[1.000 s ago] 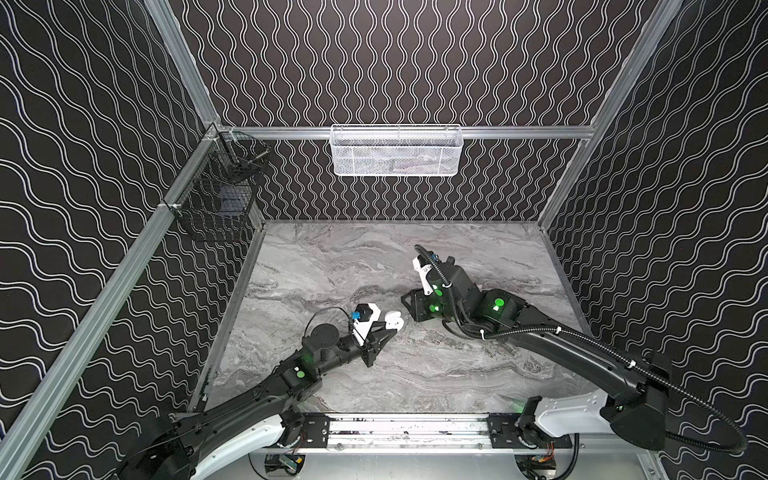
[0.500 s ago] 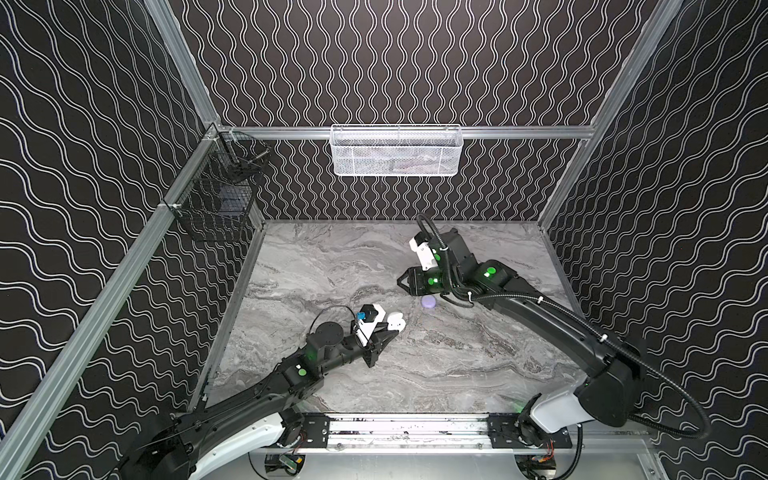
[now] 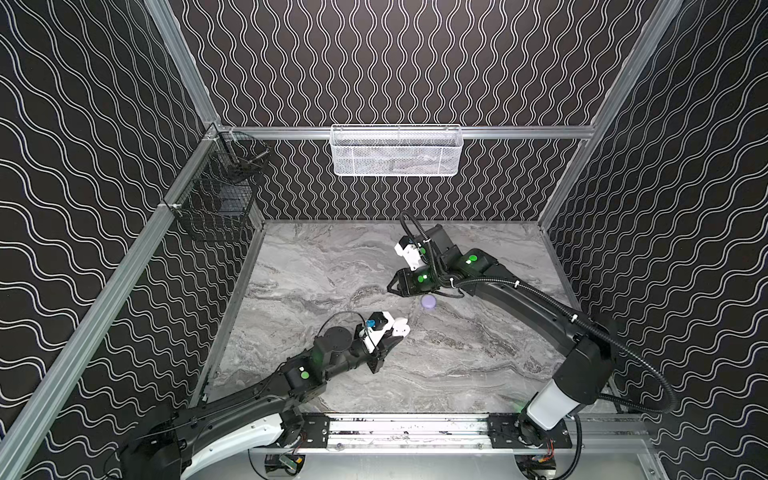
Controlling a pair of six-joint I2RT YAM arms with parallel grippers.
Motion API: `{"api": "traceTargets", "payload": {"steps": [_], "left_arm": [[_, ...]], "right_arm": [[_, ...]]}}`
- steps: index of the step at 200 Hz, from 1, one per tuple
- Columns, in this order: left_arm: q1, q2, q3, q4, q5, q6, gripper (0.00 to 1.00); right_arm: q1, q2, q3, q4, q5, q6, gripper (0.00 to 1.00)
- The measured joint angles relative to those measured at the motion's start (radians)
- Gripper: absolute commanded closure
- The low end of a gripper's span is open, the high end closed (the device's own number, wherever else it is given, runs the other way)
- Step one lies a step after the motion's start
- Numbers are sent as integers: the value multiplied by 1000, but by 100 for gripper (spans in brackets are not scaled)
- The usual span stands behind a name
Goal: Insert the wireless bluetooth earbuds into the charging case
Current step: 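Open the right gripper and lift it away from the case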
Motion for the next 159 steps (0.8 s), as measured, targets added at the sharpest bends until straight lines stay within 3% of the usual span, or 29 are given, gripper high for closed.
{"api": "traceTargets", "payload": {"steps": [76,159], "left_arm": [[-60,26,21,-37,-116,45,81],[-67,40,25,-46,-184,49,81]], "right_arm": [[1,-1,-50,-18,-82,-24,60],[6,-33,-134,-2,-129,-26,61]]}}
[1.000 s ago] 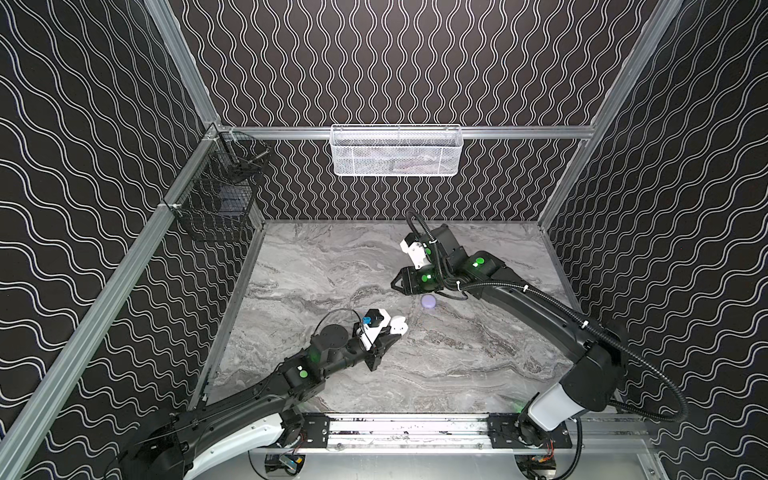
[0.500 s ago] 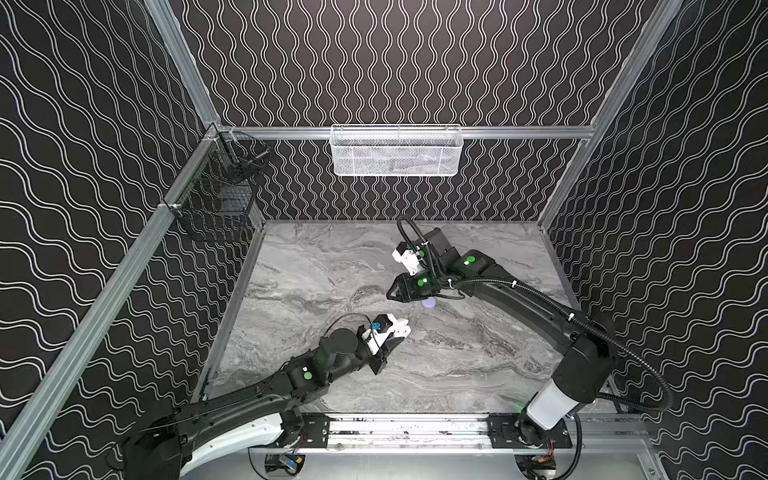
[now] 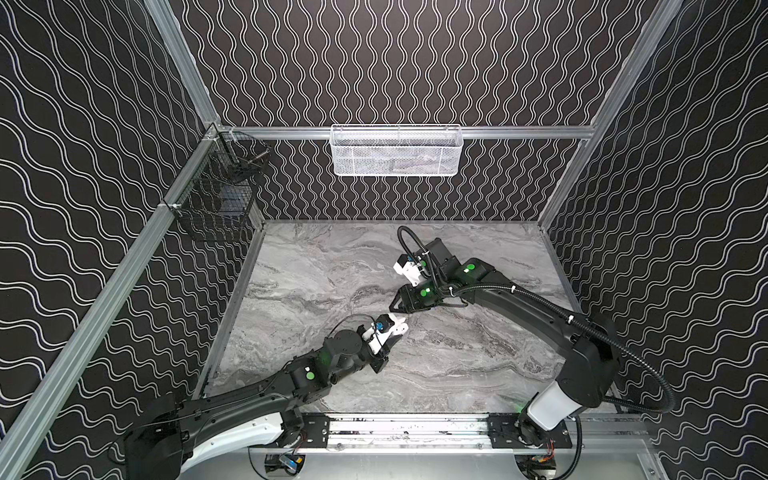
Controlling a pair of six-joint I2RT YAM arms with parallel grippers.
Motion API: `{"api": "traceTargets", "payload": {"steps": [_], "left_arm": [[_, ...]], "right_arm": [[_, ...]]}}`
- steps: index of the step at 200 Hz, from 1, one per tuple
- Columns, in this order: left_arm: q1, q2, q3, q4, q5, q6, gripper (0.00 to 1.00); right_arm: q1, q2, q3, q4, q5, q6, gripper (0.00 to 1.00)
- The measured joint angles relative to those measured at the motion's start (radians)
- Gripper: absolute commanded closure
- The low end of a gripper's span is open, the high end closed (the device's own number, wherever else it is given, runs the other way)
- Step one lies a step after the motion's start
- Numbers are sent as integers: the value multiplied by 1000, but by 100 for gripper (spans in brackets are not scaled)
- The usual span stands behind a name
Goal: Insert the wireless bluetooth earbuds into the charging case
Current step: 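Open the right gripper and lift it away from the case, then push the white case lid shut with the right gripper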
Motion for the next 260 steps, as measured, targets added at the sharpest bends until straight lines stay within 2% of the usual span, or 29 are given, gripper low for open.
{"api": "traceTargets", "payload": {"steps": [136,260], "left_arm": [[0,7,7,-33,-35,0,81],[0,-7,6,-34,-51,0,82]], "right_arm": [[33,-68,-70,37,-16,1,61],[36,-109,-85,37,19,19,61]]}}
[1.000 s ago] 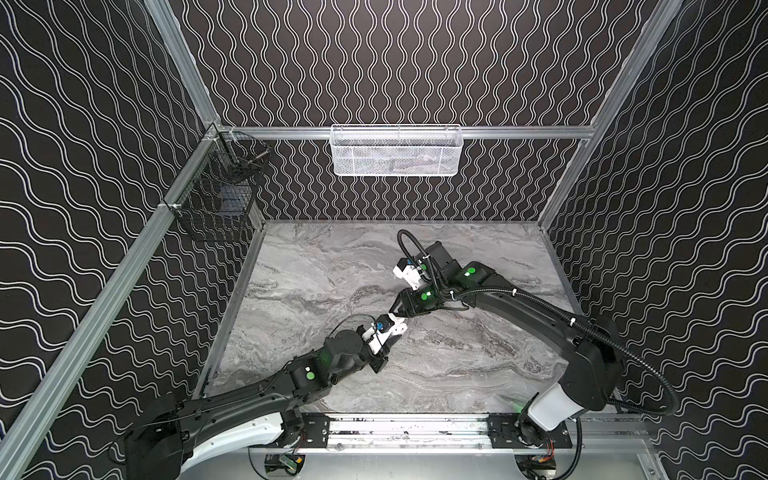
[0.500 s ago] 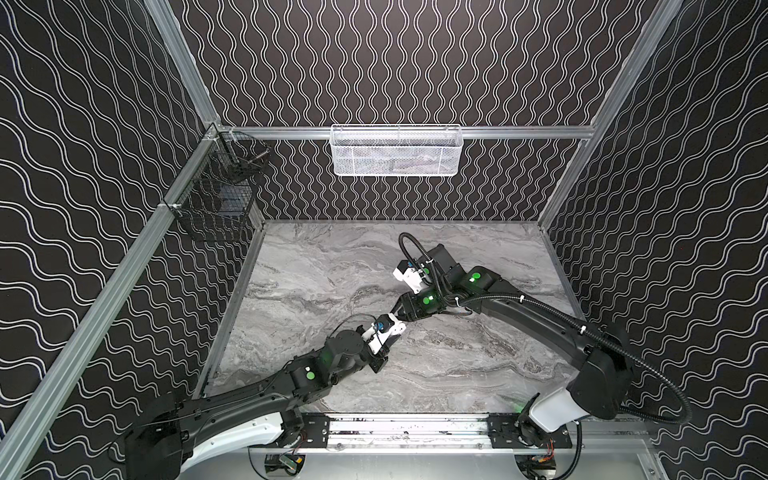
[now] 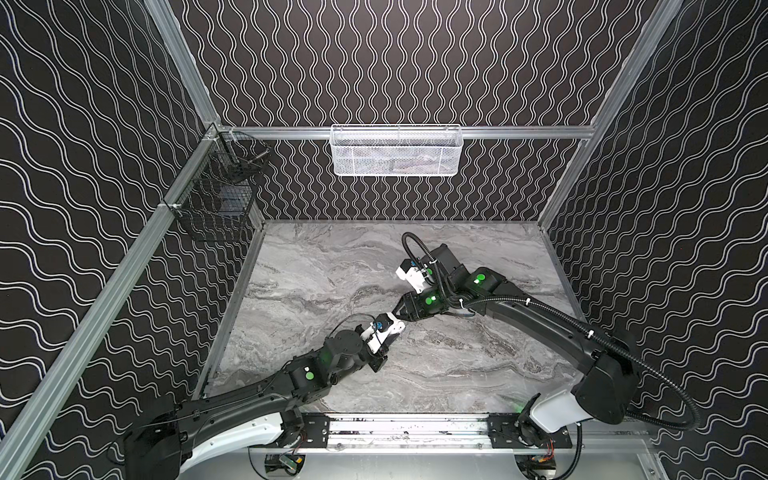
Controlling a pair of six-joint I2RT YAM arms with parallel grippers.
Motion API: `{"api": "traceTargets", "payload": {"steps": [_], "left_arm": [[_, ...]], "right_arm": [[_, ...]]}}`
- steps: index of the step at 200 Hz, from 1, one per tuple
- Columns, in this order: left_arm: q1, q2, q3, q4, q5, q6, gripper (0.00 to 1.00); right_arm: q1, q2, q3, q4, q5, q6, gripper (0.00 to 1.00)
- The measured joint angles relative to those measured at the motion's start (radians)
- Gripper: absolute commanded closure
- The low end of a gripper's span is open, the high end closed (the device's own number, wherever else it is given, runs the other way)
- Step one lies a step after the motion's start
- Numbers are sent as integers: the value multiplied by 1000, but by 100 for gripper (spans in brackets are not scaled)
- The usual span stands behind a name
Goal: Insert the wireless bluetooth earbuds into the charging case
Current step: 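Push the white case lid shut with the right gripper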
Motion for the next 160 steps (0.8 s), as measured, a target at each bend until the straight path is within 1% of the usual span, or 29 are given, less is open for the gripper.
{"api": "traceTargets", "payload": {"steps": [51,95,135,160], "left_arm": [[0,6,0,4,8,0,82],[0,2,0,3,15,0,83],[-1,-2,0,-8,19,0,83],[-1,-3,0,-19,23,0,84]], "right_arm": [[-12,32,25,7,13,0,61],[-13,93,53,14,-9,0,62],[-2,92,36,21,-19,1,62],[3,63,3,39,-13,3,62]]}}
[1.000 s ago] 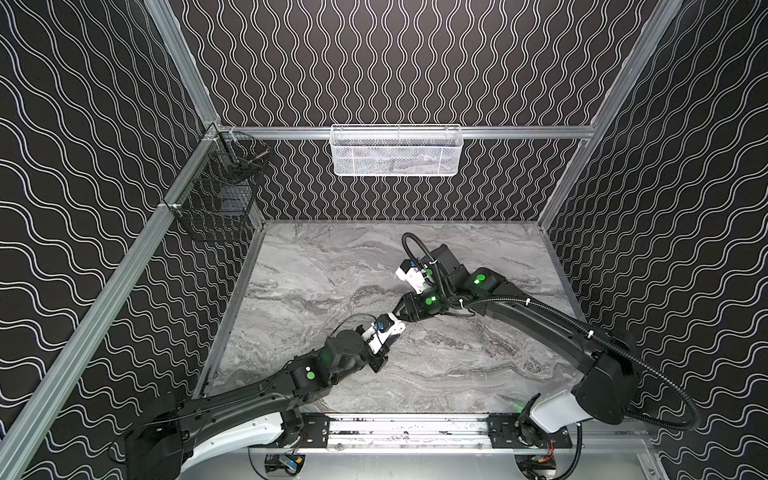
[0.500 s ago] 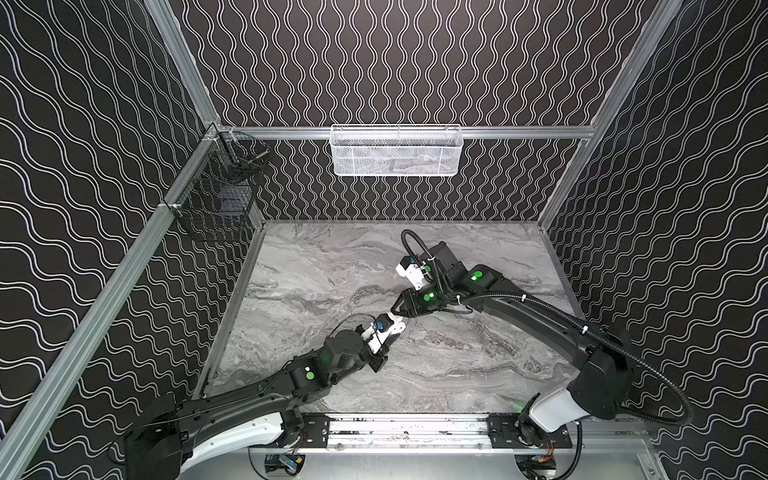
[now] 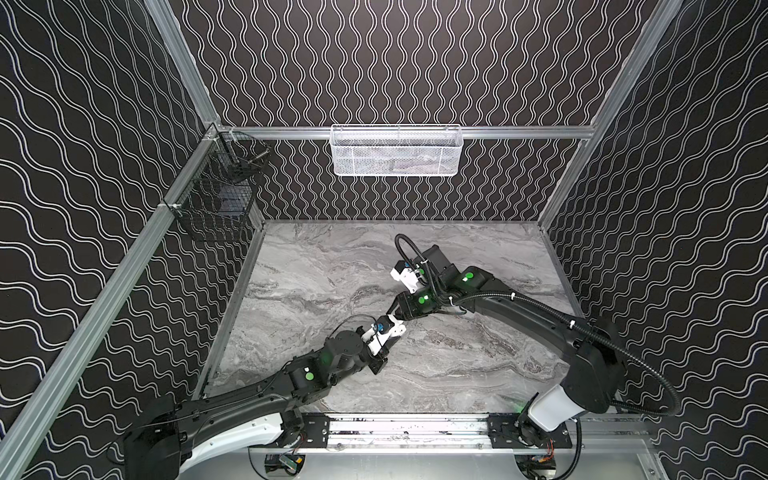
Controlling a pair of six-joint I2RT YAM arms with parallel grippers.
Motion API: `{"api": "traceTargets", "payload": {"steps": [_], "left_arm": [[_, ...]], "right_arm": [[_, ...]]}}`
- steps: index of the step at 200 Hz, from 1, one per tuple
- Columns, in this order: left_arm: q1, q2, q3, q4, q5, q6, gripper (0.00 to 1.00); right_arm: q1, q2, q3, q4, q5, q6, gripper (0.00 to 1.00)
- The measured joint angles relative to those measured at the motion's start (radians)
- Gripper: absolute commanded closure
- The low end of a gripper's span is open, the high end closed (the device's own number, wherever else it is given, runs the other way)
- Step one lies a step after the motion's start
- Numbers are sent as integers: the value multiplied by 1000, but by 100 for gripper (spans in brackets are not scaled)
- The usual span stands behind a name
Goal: Insert the wireless bluetooth earbuds into the charging case
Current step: 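Push the white case lid shut with the right gripper, then withdraw the right gripper from the closed case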
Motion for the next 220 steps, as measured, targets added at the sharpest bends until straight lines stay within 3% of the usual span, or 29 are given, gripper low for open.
{"api": "traceTargets", "payload": {"steps": [91,169,220], "left_arm": [[0,2,-1,-14,-29,0,84],[5,29,0,16,-28,-6,85],[89,108,20,25,44,-85,85]], "right_arm": [[14,-90,-74,3,14,7,61],[-66,-234,-217,80,111,81,45],[-173,-373,-392,161,160,105,31]]}}
